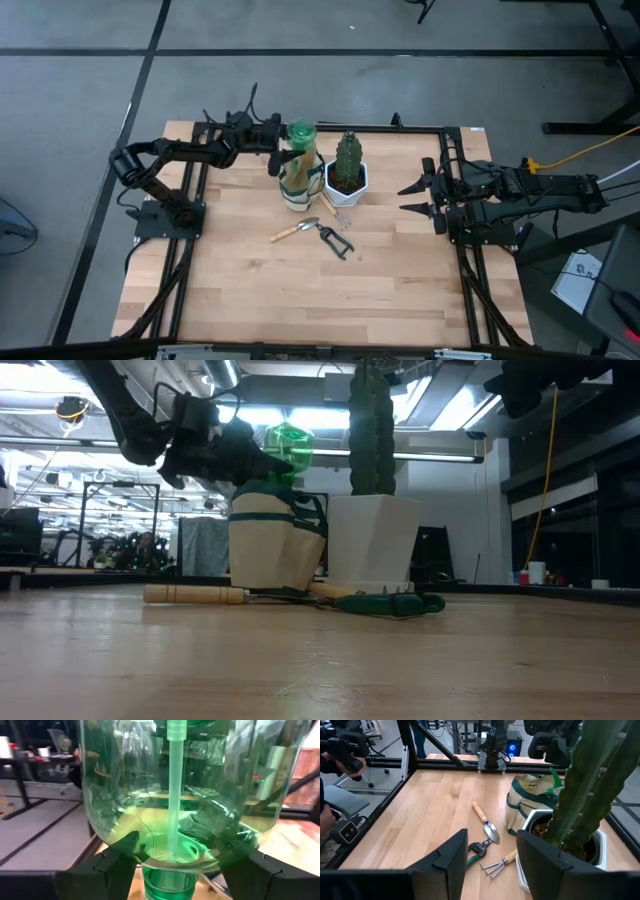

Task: Pick & Place Garden tools in Gardening bag
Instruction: Put the green spray bottle into the gardening bag

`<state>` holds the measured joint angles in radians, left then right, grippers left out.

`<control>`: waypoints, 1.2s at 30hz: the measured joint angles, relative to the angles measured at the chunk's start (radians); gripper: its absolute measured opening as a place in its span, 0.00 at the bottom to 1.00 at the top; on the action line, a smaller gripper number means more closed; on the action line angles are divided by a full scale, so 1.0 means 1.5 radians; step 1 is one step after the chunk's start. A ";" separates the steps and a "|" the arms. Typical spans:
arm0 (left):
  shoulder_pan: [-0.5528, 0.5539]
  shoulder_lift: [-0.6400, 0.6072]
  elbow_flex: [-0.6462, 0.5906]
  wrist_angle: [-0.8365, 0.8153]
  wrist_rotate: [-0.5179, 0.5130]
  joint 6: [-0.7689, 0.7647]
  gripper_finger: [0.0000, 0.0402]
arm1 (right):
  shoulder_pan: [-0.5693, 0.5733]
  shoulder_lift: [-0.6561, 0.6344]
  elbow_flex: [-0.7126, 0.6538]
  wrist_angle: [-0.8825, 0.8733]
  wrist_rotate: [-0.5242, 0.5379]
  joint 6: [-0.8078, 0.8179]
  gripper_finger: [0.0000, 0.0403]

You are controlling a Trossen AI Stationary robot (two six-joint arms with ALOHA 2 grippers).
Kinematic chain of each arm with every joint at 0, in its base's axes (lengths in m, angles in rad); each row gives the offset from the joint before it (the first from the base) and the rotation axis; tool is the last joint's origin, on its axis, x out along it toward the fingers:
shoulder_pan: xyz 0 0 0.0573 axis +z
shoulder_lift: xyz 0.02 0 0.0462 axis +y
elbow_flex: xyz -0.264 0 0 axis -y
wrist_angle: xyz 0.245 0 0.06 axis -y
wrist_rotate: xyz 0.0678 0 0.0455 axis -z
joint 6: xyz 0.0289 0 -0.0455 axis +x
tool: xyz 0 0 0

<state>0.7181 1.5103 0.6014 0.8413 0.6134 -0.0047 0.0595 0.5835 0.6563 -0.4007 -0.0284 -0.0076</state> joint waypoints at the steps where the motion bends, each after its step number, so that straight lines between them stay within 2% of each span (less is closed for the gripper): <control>1: 0.000 -0.001 0.000 -0.004 -0.001 -0.001 0.63 | 0.000 0.000 0.000 0.000 0.000 0.000 0.43; 13: -0.018 -0.002 0.000 -0.059 -0.045 0.000 0.64 | 0.000 0.000 0.000 0.000 0.000 0.000 0.43; 19: -0.024 -0.002 0.000 -0.060 -0.013 0.004 0.64 | 0.000 0.000 0.000 0.000 0.000 0.000 0.43; 26: -0.037 -0.002 0.000 -0.060 -0.040 0.008 0.64 | 0.000 0.000 0.000 0.000 0.000 0.000 0.43; 32: -0.048 -0.002 0.000 -0.060 -0.005 0.033 0.70 | 0.000 0.000 0.000 0.000 0.000 0.000 0.43; 36: -0.052 -0.003 0.000 -0.060 -0.006 0.056 0.73 | 0.000 0.000 0.000 0.000 0.000 0.000 0.43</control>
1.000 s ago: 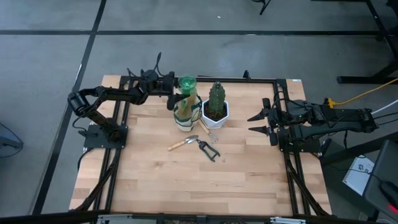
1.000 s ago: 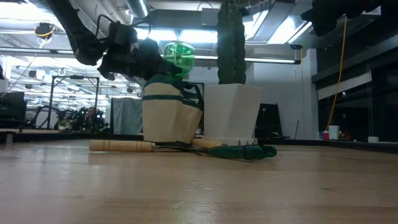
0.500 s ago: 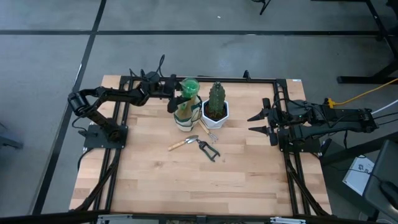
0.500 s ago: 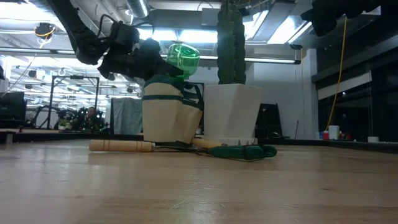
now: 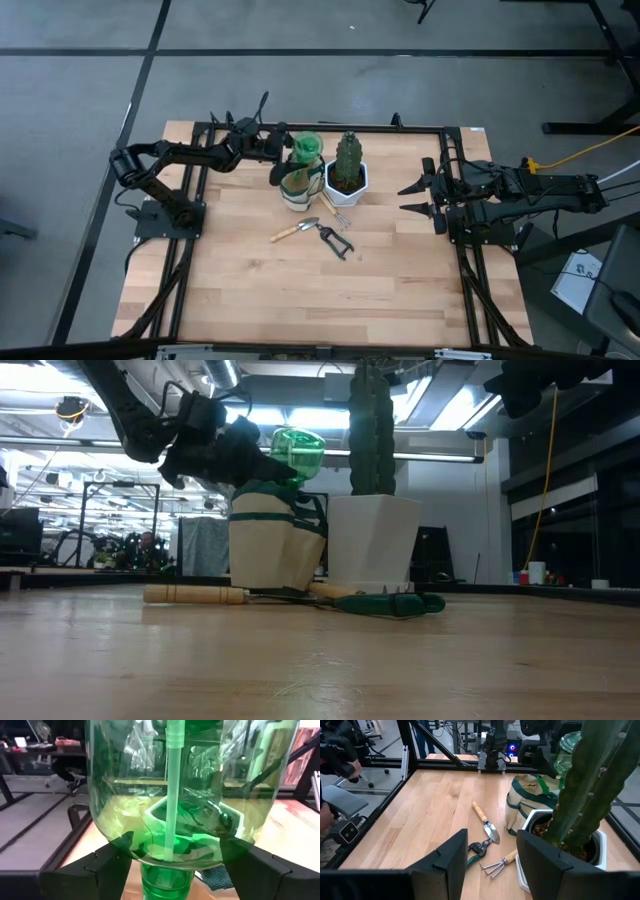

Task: Pick & Place Garden tools in Gardening bag
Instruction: Put the green spray bottle into the gardening bag

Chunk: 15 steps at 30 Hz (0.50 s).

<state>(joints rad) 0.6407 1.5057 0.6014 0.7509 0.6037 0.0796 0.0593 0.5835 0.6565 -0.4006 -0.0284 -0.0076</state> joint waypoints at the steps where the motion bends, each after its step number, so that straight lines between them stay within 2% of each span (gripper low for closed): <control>1: 0.000 -0.001 0.000 0.000 0.000 0.002 0.73 | 0.000 0.000 0.000 0.000 0.000 0.000 0.43; 11: 0.002 -0.032 0.000 -0.003 0.001 -0.014 0.73 | 0.000 0.000 0.000 0.000 0.000 0.000 0.43; 15: 0.002 -0.052 0.000 -0.055 -0.003 -0.004 0.73 | 0.000 0.000 0.000 0.000 0.000 0.000 0.43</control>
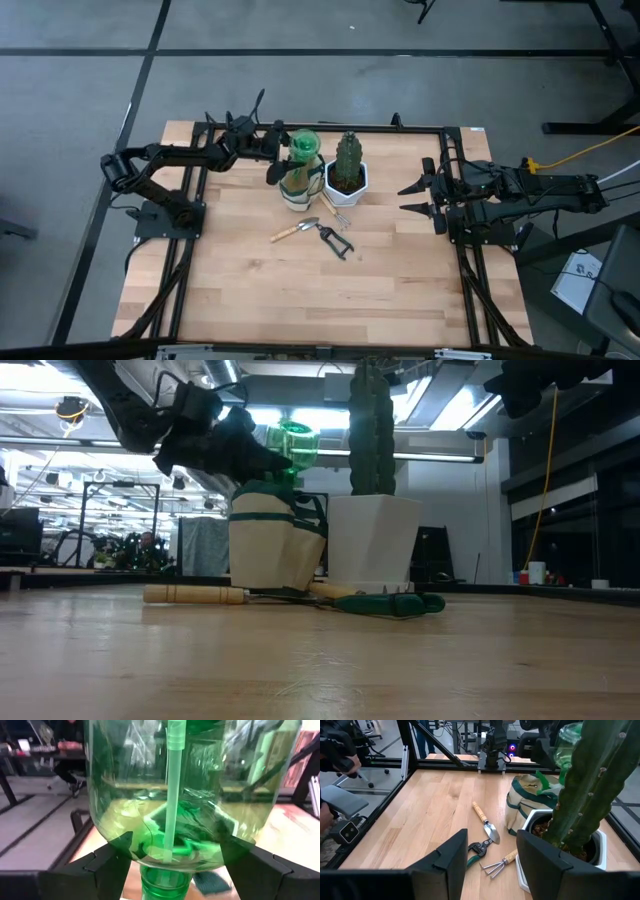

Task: Pick & Place Garden tools in Gardening bag
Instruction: Put the green spray bottle into the gardening bag

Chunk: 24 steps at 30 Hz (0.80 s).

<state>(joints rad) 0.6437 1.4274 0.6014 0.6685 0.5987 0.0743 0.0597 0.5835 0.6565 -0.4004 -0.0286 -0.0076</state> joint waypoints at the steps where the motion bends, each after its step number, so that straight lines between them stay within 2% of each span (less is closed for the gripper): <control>1: 0.000 -0.003 0.000 -0.014 -0.002 0.006 0.73 | 0.000 0.000 0.000 0.000 0.000 0.000 0.43; 24: 0.026 -0.020 0.000 -0.197 0.002 0.011 0.73 | 0.000 0.000 0.000 0.000 0.000 0.000 0.43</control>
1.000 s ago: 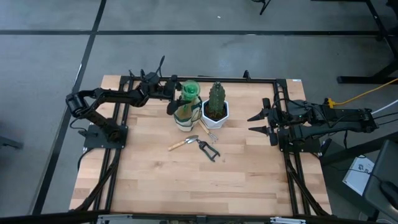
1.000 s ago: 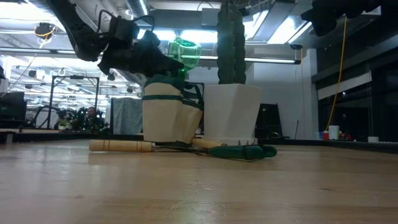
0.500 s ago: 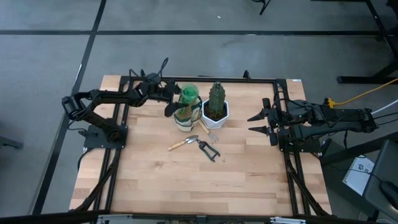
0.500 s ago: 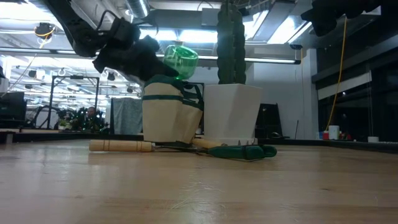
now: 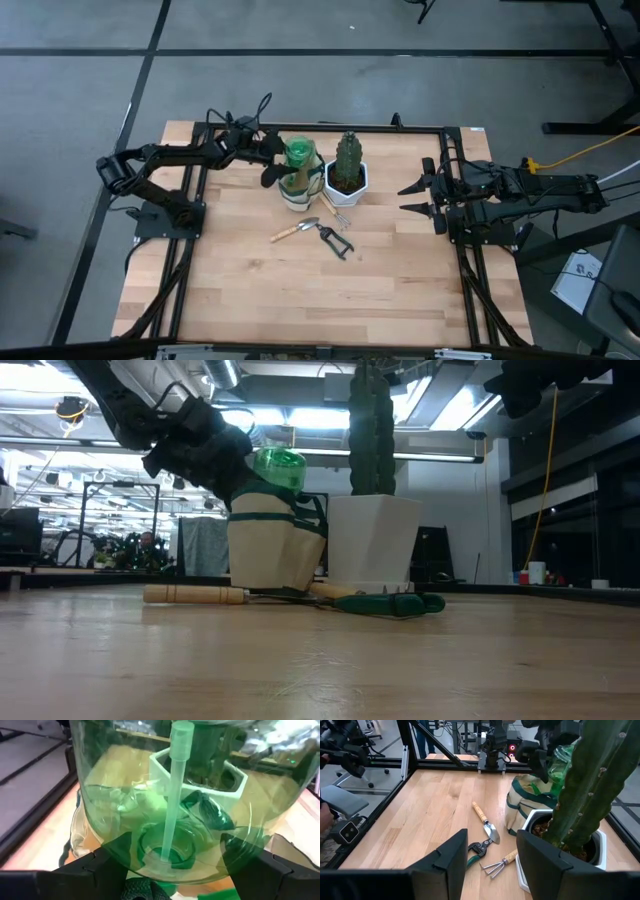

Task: Pick & Place Garden tools in Gardening bag
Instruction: Put the green spray bottle into the gardening bag, then put the brown trowel into the brown gardening bag

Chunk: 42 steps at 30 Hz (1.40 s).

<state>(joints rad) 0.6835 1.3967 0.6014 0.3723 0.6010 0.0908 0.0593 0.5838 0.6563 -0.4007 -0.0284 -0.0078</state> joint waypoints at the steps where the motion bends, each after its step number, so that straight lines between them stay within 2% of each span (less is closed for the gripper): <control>1: 0.000 -0.005 0.000 -0.010 0.000 0.004 0.73 | 0.000 0.000 0.000 0.000 0.000 0.000 0.43; 10: 0.001 -0.055 0.000 -0.032 -0.006 0.018 0.73 | 0.000 0.000 0.000 0.000 0.000 0.000 0.43; 18: 0.001 -0.094 0.000 -0.160 -0.108 0.077 0.73 | 0.000 0.000 0.000 0.000 0.000 0.000 0.43; 21: 0.001 -0.099 0.000 -0.190 -0.115 0.094 0.73 | 0.000 0.000 0.000 0.000 0.000 0.000 0.43; 29: 0.001 -0.120 0.000 -0.199 -0.117 0.108 0.73 | 0.000 0.000 0.000 0.000 0.000 0.000 0.43; 34: 0.001 -0.153 0.000 -0.199 -0.149 0.111 0.73 | 0.000 0.000 0.000 0.000 0.000 0.000 0.43; 42: -0.011 -0.214 0.000 -0.161 -0.145 0.106 0.73 | 0.000 0.000 0.000 0.000 0.000 0.000 0.43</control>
<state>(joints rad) 0.6675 1.0760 0.6014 0.1304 0.3838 0.2500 0.0593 0.5837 0.6567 -0.4007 -0.0284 -0.0076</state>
